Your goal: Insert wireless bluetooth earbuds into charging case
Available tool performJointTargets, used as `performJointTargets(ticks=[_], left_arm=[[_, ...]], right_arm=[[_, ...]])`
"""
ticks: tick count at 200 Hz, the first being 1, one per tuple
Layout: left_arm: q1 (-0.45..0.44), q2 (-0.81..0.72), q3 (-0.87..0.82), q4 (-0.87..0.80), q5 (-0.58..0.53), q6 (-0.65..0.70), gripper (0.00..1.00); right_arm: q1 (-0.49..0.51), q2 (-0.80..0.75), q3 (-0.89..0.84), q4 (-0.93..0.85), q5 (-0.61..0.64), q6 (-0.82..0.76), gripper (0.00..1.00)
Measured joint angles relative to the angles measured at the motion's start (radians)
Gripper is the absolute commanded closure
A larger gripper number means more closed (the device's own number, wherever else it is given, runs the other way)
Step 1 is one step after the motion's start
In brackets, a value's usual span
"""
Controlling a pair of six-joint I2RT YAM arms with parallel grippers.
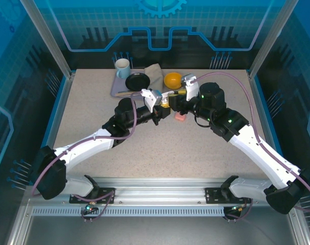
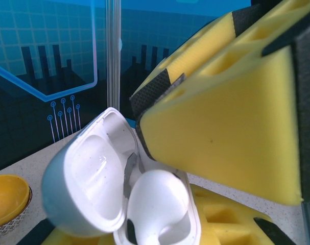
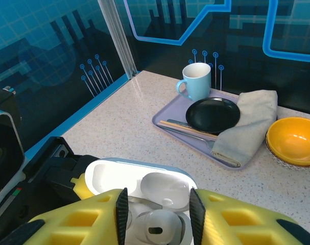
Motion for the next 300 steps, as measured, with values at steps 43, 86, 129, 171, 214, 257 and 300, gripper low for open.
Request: performJointTargets(ticks=[43,86,129,171,214,257,300], left_arm=[[0.000,0.000,0.000,0.005,0.000,0.000,1.00],[0.000,0.000,0.000,0.005,0.001,0.000,1.00],[0.000,0.000,0.000,0.003,0.008,0.002,1.00],[0.000,0.000,-0.002,-0.014,0.027,0.021,1.00],[0.000,0.000,-0.008,-0.027,0.055,0.037,1.00],[0.000,0.000,-0.008,-0.030,0.060,0.038,1.00],[0.002,0.013,-0.011,-0.047,0.061,0.031,1.00]], right_arm=[[-0.003,-0.003,0.008,-0.001,0.019,0.022,0.42],[-0.053,-0.018,0.032,-0.011,0.022,0.073,0.32],[-0.138,0.011,0.186,-0.134,-0.010,0.147,0.34],[-0.171,0.236,0.503,-0.386,-0.081,0.148,0.38],[-0.178,0.451,0.644,-0.600,-0.132,0.131,0.41],[-0.177,0.588,0.775,-0.728,-0.191,0.099,0.52],[-0.154,0.544,0.720,-0.747,-0.204,0.067,0.63]])
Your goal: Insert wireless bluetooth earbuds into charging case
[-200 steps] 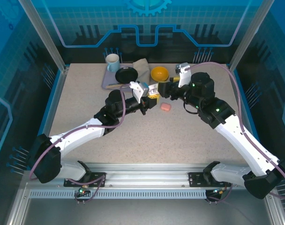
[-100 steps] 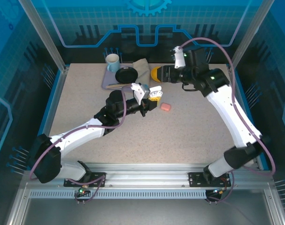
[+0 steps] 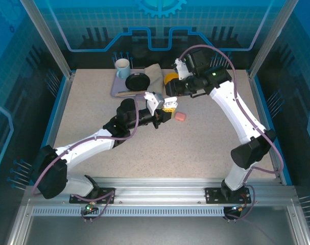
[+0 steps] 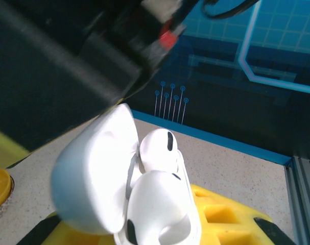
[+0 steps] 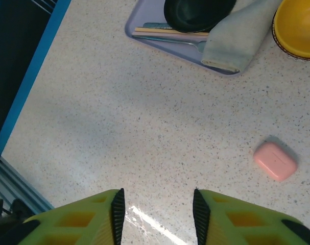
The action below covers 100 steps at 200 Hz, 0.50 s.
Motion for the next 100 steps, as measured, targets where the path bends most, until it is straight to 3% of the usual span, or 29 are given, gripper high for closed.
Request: performJointTargets(ticks=[41,76,100], left_arm=[[0.009,0.014,-0.007,0.002,0.036,-0.006,1.00],[0.017,0.019,-0.008,0.006,0.034,-0.031,1.00],[0.036,0.019,-0.008,0.023,0.013,-0.043,1.00]], right_arm=[[0.019,-0.184,-0.204,0.051,0.016,0.015,0.64],[0.010,-0.327,-0.330,0.093,0.051,0.065,0.54],[-0.048,-0.409,-0.421,0.099,0.074,0.125,0.49]])
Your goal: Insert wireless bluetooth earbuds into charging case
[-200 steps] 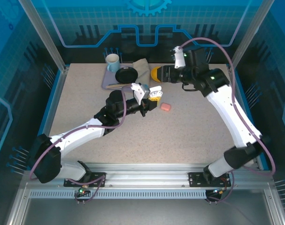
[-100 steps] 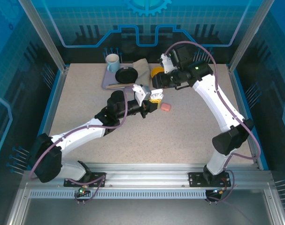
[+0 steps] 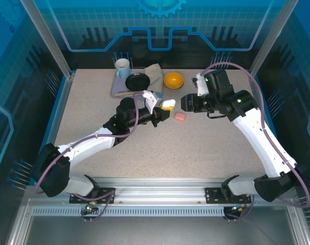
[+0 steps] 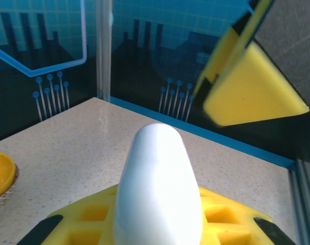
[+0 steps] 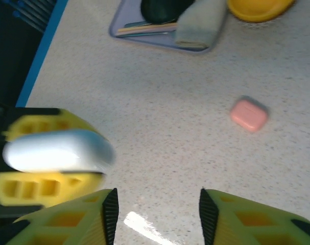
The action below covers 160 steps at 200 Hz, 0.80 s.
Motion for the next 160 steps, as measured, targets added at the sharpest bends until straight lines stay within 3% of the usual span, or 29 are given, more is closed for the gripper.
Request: performJointTargets(ticks=[36,77,123,160], left_arm=[[0.002,0.000,-0.029,0.007,-0.026,-0.025,1.00],[0.017,0.071,-0.033,-0.028,-0.043,-0.150,1.00],[0.047,0.303,0.097,-0.284,-0.006,-0.383,1.00],[0.051,0.462,0.147,-0.355,0.098,-0.521,1.00]], right_arm=[[-0.079,-0.053,-0.129,0.039,0.041,0.072,0.47],[-0.094,-0.083,-0.315,0.112,0.052,0.154,0.47],[-0.095,-0.087,-0.463,0.177,0.079,0.220,0.47],[-0.095,-0.094,-0.505,0.209,0.101,0.243,0.47]])
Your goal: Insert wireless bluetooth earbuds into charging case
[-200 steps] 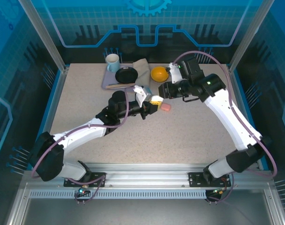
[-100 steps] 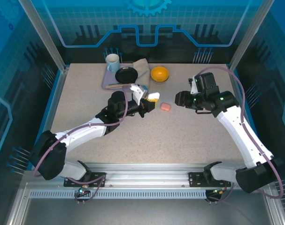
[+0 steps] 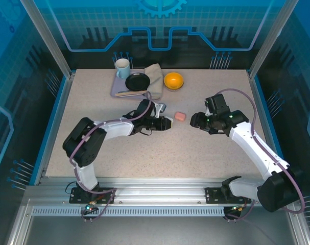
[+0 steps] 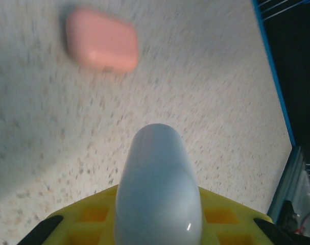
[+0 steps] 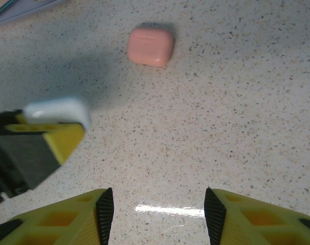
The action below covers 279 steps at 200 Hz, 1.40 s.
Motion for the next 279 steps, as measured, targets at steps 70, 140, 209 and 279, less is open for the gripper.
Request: performJointTargets(ticks=[70,140,209,279], left_arm=[[0.000,0.121,0.093,-0.215,0.038,-0.089,0.77],[0.024,0.105,0.161,-0.426,-0.035,-0.094,0.33],[0.158,-0.174,0.092,-0.605,-0.167,-0.048,0.01],[0.192,-0.631,0.010,-0.544,-0.520,0.142,0.01]], right_arm=[[0.000,-0.042,-0.011,0.013,0.027,0.004,0.47],[-0.003,-0.063,-0.011,0.011,0.027,0.003,0.42],[-0.050,-0.101,0.028,-0.027,0.048,-0.027,0.05],[-0.072,-0.108,-0.016,0.083,0.364,-0.183,0.00]])
